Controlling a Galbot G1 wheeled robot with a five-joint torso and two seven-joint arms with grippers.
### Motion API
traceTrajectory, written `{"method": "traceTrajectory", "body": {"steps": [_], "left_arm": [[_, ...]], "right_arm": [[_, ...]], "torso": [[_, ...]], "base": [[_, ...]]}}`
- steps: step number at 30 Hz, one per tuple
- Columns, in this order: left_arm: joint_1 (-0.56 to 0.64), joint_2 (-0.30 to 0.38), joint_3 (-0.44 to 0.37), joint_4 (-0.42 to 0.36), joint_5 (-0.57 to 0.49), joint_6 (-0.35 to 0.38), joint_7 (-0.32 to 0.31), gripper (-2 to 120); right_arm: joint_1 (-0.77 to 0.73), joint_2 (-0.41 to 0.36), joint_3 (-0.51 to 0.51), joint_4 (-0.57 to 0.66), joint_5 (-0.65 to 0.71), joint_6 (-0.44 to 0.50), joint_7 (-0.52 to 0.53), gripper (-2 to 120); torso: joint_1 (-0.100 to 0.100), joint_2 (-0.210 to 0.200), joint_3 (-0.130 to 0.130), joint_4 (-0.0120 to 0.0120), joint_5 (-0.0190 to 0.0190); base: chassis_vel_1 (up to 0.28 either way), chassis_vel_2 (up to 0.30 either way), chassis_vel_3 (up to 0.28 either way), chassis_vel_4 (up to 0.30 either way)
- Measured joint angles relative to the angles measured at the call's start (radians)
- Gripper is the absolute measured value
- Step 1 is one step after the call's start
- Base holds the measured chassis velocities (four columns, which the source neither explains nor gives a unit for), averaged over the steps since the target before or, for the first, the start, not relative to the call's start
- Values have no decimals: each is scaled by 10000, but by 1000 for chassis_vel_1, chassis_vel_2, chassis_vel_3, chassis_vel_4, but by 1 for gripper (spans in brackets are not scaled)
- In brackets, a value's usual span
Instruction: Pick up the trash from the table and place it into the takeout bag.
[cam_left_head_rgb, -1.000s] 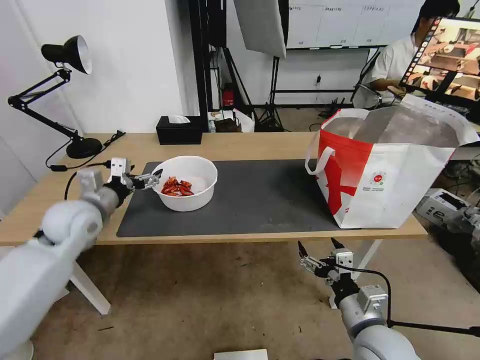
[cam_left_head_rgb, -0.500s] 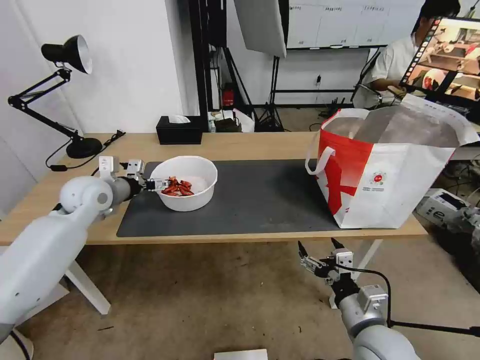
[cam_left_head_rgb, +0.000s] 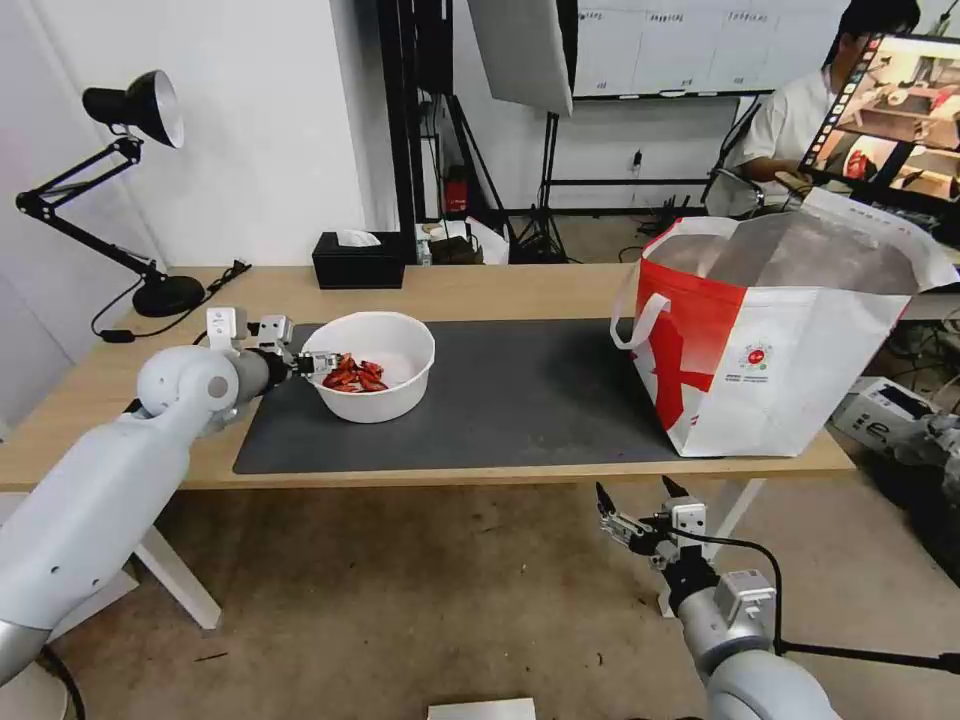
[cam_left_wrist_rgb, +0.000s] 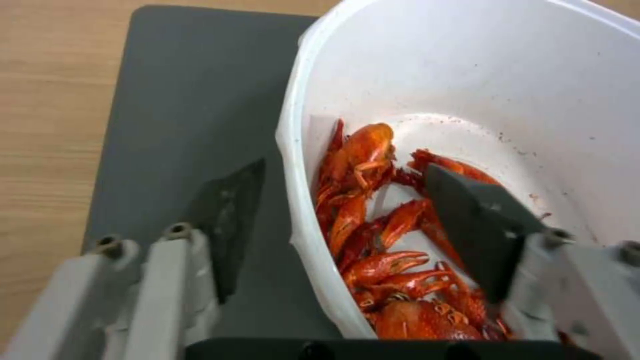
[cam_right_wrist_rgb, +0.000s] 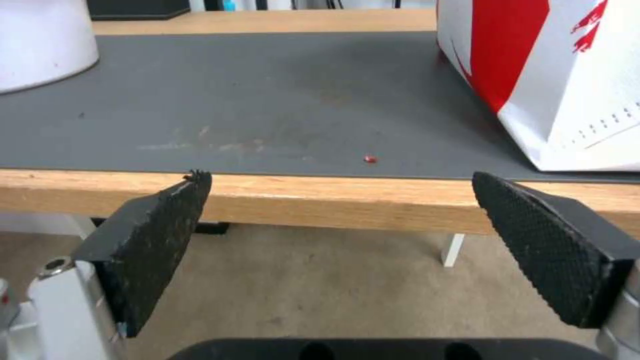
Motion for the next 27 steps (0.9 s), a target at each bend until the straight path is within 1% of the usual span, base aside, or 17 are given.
{"method": "traceTrajectory", "body": {"steps": [2,3,4,5,7,8,11,12,13,16,21,23,24,26,27], "left_arm": [[-8,7,47,32,-107,-5,-43,52],[-21,15,68,36,-143,-6,-65,49],[-21,15,68,36,-143,-6,-65,49],[-50,32,107,46,-187,-9,-84,42],[-103,38,155,71,-257,-12,-118,34],[-103,38,155,71,-257,-12,-118,34],[-143,42,183,60,-369,-17,-191,19],[-143,42,183,60,-369,-17,-191,19],[-143,43,183,45,-397,-18,-210,16],[-89,36,115,-18,-603,-23,-362,1],[3,-27,-73,-145,-734,-27,-558,0],[88,-9,-264,-411,-803,-49,-627,0],[88,-9,-264,-411,-803,-49,-627,0],[135,100,-435,-697,-871,-253,-659,0],[144,174,-546,-883,-946,-474,-731,0]], "right_arm": [[0,0,0,0,0,0,0,100],[-1,0,0,0,0,0,0,100],[-1,0,0,0,0,0,0,100],[0,0,0,0,0,0,0,100],[0,0,0,0,0,0,0,100],[0,0,0,0,0,0,0,100],[0,0,0,0,0,0,0,100],[0,0,0,0,0,0,0,100],[0,0,0,0,0,0,0,100],[0,0,0,0,0,0,0,100],[0,0,0,0,0,0,0,100],[0,0,0,0,0,0,0,100],[0,0,0,0,0,0,0,100],[0,0,0,0,0,0,0,100],[0,0,0,0,0,0,0,100]], "torso": [[0,0,0,1,0],[0,1,0,1,0],[0,1,0,1,0],[0,1,0,1,0],[-1,1,0,1,0],[-1,1,0,1,0],[0,2,0,0,0],[0,2,0,0,0],[0,2,0,0,0],[-1,2,0,0,0],[-1,1,0,0,-1],[0,2,0,0,-1],[0,2,0,0,-1],[0,1,0,0,-1],[-1,2,0,1,0]], "base": [[0,0,0,0],[0,0,0,0],[0,0,0,0],[0,0,0,0],[0,0,0,0],[0,0,0,0],[0,0,0,0],[0,0,0,0],[0,0,0,0],[0,0,0,0],[0,0,0,0],[0,0,0,0],[0,0,0,0],[0,0,0,0],[0,0,0,0]]}}
